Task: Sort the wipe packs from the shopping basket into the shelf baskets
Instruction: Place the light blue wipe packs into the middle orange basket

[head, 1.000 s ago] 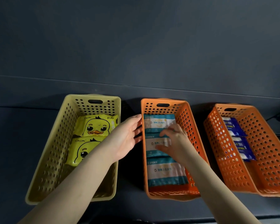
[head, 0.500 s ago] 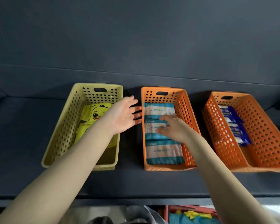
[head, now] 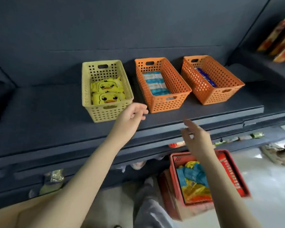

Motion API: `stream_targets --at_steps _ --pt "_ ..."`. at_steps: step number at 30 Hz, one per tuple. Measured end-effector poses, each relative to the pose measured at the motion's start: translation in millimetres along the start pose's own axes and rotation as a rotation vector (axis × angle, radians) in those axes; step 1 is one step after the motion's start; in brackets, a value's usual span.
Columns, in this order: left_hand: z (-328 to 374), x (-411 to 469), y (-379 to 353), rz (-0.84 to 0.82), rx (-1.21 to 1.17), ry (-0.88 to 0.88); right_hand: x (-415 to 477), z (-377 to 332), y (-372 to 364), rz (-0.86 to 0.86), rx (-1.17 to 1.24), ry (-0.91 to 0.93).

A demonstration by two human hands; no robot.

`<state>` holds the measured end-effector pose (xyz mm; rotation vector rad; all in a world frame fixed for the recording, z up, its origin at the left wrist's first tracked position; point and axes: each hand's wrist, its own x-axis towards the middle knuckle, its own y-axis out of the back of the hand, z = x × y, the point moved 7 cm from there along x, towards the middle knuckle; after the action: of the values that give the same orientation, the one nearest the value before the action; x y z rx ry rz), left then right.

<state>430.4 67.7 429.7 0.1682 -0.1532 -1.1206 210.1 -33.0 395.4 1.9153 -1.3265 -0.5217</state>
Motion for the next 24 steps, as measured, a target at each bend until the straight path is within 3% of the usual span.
stream_targets --at_steps 7,12,19,24 --pt "-130 -89 -85 -0.246 0.165 0.322 -134 107 -50 -0.110 0.034 -0.406" --pt "-181 -121 -139 -0.369 0.218 0.509 -181 188 -64 -0.215 0.051 -0.620" --pt "-226 -122 -242 -0.352 0.166 0.752 -180 315 -20 -0.279 0.101 -0.793" --pt "-259 -107 -316 -0.266 0.154 0.875 -129 406 3 -0.349 0.057 -0.791"
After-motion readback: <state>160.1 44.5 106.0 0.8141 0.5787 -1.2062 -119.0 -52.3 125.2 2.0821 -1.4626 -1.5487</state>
